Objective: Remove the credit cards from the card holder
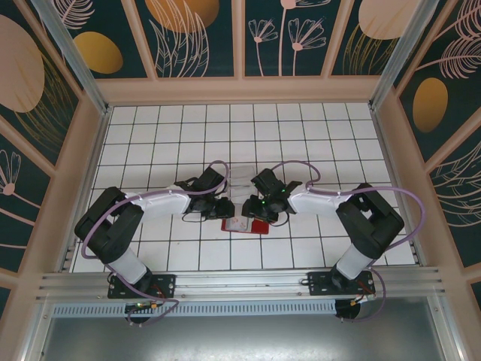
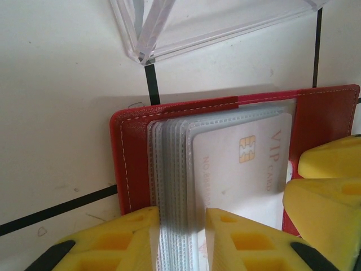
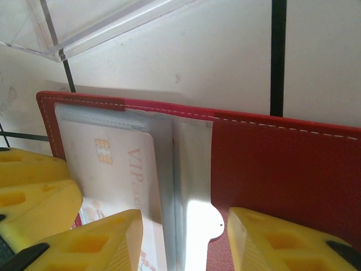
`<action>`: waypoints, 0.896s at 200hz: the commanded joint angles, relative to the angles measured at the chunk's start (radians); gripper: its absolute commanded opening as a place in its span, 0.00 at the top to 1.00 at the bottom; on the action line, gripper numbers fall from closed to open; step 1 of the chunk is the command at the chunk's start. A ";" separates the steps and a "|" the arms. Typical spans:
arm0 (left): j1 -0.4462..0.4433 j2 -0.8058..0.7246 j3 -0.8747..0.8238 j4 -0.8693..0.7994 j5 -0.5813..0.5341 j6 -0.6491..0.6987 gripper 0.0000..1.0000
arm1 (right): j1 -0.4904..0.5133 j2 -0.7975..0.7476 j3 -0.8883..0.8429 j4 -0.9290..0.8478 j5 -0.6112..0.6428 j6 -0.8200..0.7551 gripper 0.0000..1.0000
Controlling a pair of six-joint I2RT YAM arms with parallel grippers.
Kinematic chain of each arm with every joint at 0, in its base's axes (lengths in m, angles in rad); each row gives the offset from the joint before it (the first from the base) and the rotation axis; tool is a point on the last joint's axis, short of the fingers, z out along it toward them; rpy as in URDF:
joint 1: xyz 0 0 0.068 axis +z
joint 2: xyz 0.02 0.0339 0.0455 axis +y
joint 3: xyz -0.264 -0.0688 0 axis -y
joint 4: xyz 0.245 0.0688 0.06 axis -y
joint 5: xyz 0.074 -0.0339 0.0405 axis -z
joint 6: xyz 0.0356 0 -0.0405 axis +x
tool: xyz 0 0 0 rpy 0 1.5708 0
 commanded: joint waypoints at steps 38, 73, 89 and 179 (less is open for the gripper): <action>-0.004 -0.014 -0.005 -0.032 0.001 0.009 0.71 | 0.013 0.052 0.032 -0.071 0.053 -0.002 0.60; -0.004 -0.013 -0.008 -0.035 -0.001 0.010 0.71 | 0.018 0.056 0.030 -0.068 0.059 0.002 0.65; -0.005 -0.014 -0.009 -0.035 -0.003 0.007 0.71 | 0.019 0.056 0.030 -0.067 0.062 0.002 0.69; -0.004 -0.013 -0.005 -0.042 -0.005 0.008 0.72 | 0.020 -0.006 0.042 -0.080 0.094 0.007 0.78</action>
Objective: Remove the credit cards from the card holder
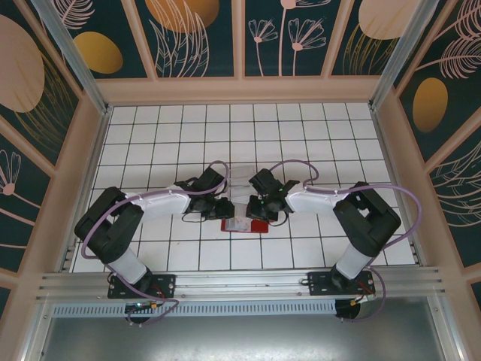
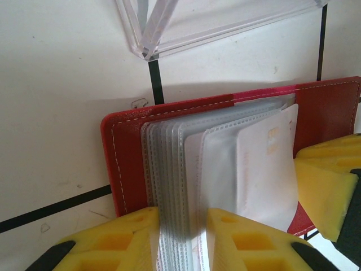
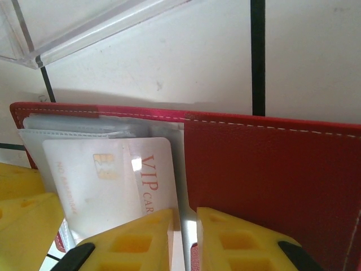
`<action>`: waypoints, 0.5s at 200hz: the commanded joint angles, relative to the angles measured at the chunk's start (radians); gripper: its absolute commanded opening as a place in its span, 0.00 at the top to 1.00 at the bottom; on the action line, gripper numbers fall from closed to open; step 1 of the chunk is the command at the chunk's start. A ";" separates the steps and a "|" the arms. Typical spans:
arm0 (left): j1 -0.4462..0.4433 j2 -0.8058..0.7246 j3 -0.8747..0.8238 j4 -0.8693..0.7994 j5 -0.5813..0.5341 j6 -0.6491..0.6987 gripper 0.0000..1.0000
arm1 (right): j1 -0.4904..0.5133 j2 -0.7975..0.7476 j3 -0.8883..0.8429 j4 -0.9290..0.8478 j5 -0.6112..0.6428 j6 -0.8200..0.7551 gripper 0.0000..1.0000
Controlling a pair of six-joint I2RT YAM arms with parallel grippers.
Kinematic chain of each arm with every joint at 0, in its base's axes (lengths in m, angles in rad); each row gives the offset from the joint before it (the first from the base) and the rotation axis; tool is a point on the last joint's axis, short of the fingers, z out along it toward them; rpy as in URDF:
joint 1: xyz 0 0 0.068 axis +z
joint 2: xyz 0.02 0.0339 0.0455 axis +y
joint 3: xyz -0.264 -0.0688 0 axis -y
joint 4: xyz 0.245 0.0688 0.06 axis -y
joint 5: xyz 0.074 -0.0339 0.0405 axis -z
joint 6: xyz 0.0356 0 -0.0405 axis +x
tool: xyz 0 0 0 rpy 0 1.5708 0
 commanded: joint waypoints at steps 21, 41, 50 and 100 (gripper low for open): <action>-0.004 -0.026 0.003 -0.043 -0.013 0.006 0.72 | 0.008 -0.065 0.029 -0.057 0.058 0.009 0.73; -0.005 -0.043 0.016 -0.055 -0.018 0.004 0.72 | 0.004 -0.090 0.031 -0.054 0.051 0.011 0.68; -0.004 -0.047 0.021 -0.056 -0.013 0.001 0.72 | 0.003 -0.098 0.029 -0.046 0.041 0.012 0.67; -0.005 -0.043 0.029 -0.055 -0.003 0.003 0.69 | -0.010 -0.097 -0.016 0.051 -0.041 0.008 0.65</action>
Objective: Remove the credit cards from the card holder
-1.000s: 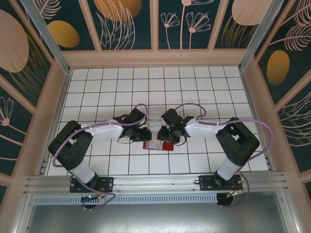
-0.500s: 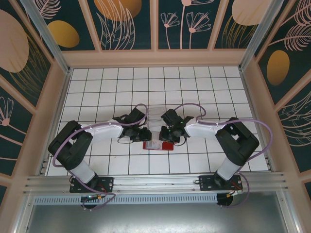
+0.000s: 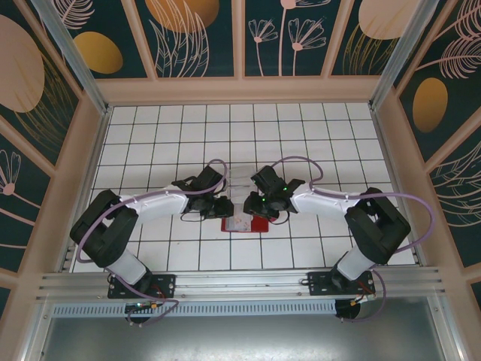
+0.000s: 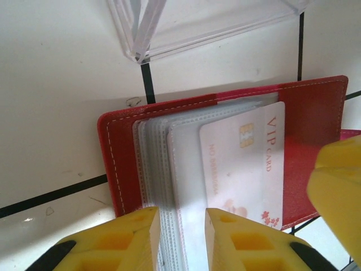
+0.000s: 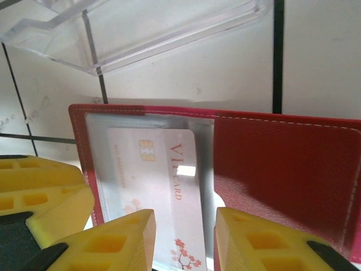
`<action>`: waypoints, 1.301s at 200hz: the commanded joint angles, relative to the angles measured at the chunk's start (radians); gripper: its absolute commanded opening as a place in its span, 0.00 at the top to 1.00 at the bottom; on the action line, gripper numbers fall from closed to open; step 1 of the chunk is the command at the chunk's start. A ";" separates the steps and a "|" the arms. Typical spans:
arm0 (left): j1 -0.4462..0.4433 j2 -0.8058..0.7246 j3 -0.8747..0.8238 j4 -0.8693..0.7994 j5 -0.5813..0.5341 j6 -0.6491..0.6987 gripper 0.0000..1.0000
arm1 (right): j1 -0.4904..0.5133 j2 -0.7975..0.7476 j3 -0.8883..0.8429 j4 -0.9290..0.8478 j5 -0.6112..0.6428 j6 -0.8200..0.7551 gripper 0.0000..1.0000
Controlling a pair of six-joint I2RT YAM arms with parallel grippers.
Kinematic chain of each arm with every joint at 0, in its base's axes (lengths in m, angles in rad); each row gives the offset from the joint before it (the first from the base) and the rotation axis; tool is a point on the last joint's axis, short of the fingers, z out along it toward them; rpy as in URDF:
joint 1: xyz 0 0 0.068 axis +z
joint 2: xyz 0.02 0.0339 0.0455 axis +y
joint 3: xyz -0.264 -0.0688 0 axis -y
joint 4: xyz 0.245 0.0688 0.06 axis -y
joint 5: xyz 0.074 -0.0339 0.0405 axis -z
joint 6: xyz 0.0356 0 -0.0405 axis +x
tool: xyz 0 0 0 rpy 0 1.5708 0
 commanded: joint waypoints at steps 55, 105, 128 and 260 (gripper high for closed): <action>-0.009 0.074 0.009 -0.024 0.001 0.046 0.69 | -0.055 -0.002 -0.102 0.162 -0.121 -0.029 0.66; -0.009 0.103 0.011 -0.084 -0.067 0.073 0.69 | -0.076 -0.016 -0.191 0.295 -0.205 -0.052 0.68; -0.008 0.101 0.001 -0.079 -0.061 0.066 0.70 | -0.079 -0.014 -0.214 0.339 -0.221 -0.052 0.72; -0.009 0.076 -0.026 -0.079 -0.062 0.044 0.71 | -0.087 0.054 -0.257 0.471 -0.283 -0.021 0.81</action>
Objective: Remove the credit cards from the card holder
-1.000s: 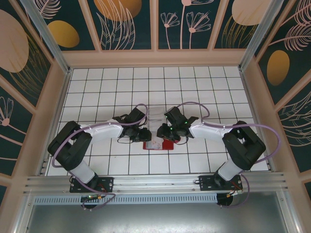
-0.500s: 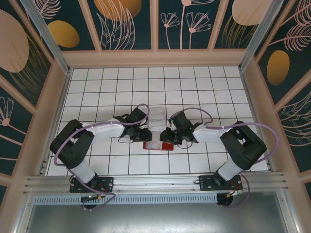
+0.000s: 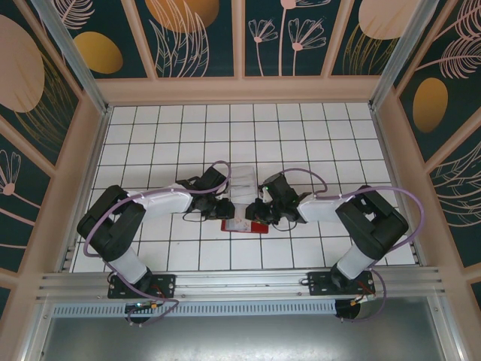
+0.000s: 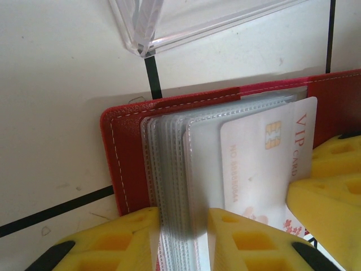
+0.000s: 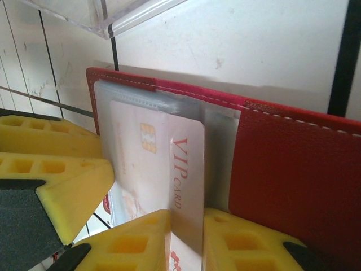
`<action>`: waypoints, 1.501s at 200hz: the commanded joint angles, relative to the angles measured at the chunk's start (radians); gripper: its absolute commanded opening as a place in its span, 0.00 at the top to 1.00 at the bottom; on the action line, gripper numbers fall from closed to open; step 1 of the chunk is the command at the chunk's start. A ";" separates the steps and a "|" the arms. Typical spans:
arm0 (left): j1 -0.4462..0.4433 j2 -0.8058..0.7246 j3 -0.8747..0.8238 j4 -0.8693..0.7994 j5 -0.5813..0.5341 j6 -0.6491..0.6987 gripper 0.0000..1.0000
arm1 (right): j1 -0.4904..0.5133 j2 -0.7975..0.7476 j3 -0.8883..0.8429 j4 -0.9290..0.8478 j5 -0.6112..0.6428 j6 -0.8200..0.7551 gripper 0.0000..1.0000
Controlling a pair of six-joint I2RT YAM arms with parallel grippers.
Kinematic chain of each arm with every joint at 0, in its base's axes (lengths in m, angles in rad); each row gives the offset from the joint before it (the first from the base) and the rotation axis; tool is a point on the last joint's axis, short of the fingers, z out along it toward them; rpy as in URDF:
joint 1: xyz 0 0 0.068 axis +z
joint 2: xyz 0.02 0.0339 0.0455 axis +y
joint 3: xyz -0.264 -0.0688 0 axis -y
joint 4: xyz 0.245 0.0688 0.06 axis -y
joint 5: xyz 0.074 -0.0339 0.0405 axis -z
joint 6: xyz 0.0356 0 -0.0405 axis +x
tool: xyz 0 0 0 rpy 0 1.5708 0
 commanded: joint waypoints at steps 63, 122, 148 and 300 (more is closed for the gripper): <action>-0.007 0.007 -0.051 -0.084 -0.077 -0.006 0.71 | -0.019 -0.032 -0.061 0.042 0.007 0.024 0.89; -0.007 -0.007 -0.058 -0.092 -0.084 -0.009 0.71 | -0.035 -0.093 -0.104 0.022 0.012 0.013 0.89; -0.006 -0.016 -0.066 -0.090 -0.083 -0.014 0.71 | -0.038 -0.129 -0.107 -0.012 0.030 0.004 0.90; -0.014 -0.095 -0.061 -0.063 -0.079 -0.036 0.70 | -0.087 -0.331 0.023 -0.287 0.082 -0.268 0.93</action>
